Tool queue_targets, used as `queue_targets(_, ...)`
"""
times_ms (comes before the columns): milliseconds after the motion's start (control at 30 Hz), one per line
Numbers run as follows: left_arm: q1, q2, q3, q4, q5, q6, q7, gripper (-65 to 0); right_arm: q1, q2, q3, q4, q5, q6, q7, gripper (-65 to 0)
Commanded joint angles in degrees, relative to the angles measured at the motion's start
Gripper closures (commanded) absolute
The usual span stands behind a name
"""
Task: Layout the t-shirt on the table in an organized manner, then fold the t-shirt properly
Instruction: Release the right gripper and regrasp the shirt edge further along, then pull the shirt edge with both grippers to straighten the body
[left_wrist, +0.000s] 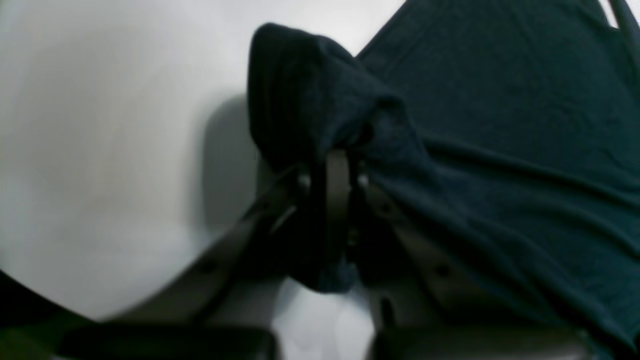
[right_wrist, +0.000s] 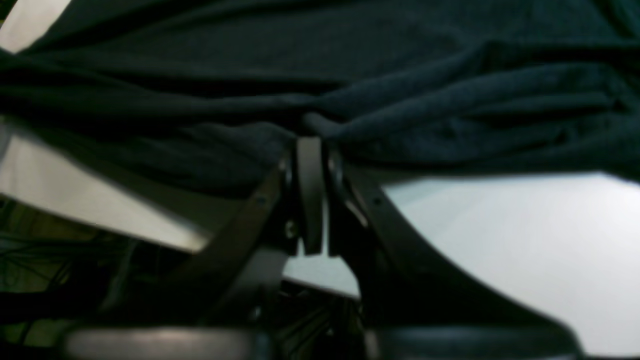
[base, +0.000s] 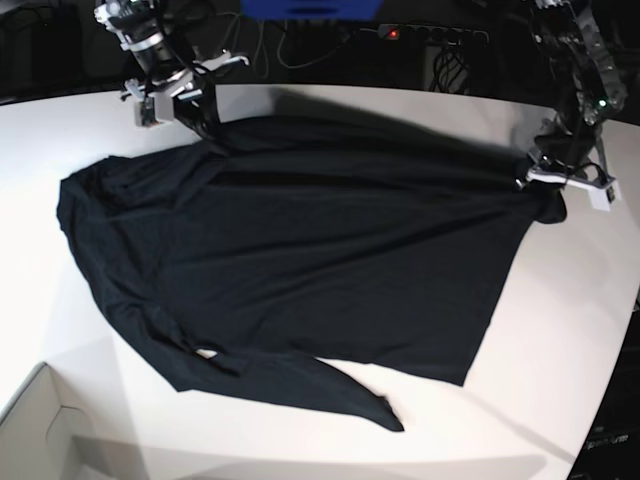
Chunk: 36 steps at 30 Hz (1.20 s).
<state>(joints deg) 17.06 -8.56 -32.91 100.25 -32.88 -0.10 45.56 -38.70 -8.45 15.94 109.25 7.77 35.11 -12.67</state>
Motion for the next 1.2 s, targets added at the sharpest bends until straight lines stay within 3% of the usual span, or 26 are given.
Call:
queue_targets(0,-0.31,-0.81,-0.46,1.78,-0.30,0.14,-1.12,0.0,-1.17,-0.04,0.01,0.95,0.71,0.54,1.46,0.0)
queue_targets(133,-0.31,-0.81,-0.46,3.27,-0.30,0.14,-1.12,0.0,-1.96,-0.04,0.28,0.24,0.71,4.84,1.19,0.0)
queue_targets(400,0.74,-0.81,-0.46,3.01,-0.30,0.14,-1.12,0.0,-2.93,0.23,1.86,-3.45,1.07,4.89,1.72,0.0)
queue_targets(600,2.06,-0.81,-0.46,3.18,-0.30,0.14,-1.12,0.0,-3.02,0.32,6.08,-2.31,9.15,4.89,1.72,0.0)
queue_targets(900,2.24,-0.81,-3.71,3.27,-0.22,0.14,-1.12,0.0,-2.49,0.23,4.58,3.76,9.15,4.89,1.72,0.0)
queue_targets(1167,0.92,-0.81,-3.62,3.27,-0.22,0.14,-1.12,0.0,3.75,0.23,3.26,3.85,8.89,4.89,1.28,0.0)
